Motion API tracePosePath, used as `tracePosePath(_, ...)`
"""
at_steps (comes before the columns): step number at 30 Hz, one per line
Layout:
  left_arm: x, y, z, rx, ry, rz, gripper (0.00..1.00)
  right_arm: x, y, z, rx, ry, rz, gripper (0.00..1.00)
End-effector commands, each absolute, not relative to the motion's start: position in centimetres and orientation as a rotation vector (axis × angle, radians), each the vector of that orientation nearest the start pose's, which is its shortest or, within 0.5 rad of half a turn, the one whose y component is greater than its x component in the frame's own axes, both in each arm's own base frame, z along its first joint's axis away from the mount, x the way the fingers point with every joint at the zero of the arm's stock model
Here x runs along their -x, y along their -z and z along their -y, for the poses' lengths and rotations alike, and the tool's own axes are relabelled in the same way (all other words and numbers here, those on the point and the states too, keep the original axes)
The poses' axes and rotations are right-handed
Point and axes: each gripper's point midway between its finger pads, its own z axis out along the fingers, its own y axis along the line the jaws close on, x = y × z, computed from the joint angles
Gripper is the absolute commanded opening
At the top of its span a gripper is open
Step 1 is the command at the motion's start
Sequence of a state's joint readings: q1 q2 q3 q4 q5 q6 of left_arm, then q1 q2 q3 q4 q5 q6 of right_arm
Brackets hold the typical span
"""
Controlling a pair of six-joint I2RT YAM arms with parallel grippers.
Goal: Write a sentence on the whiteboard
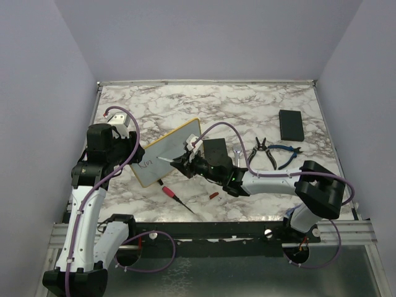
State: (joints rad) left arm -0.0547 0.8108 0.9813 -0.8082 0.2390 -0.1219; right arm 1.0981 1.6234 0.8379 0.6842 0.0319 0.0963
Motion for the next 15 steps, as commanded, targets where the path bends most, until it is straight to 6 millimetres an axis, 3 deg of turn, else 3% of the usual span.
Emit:
tracePosePath(1, -23.2, -22.8, 6.3, -0.073, 0.383, -2.219, 0.47, -23.1, -19.2, -44.8, 0.826, -0.867, -1.498, 0.01)
tracePosePath(6, -23.2, -22.8, 6.3, -0.073, 0.381, -2.218, 0.47, -23.0, -18.5, -45.2, 0.852, -0.867, -1.510, 0.01)
tracePosePath(15, -23.2, -22.8, 6.3, -0.074, 0.384, -2.217, 0.47, -22.4, -15.5, -45.3, 0.905, -0.870, -1.584, 0.01)
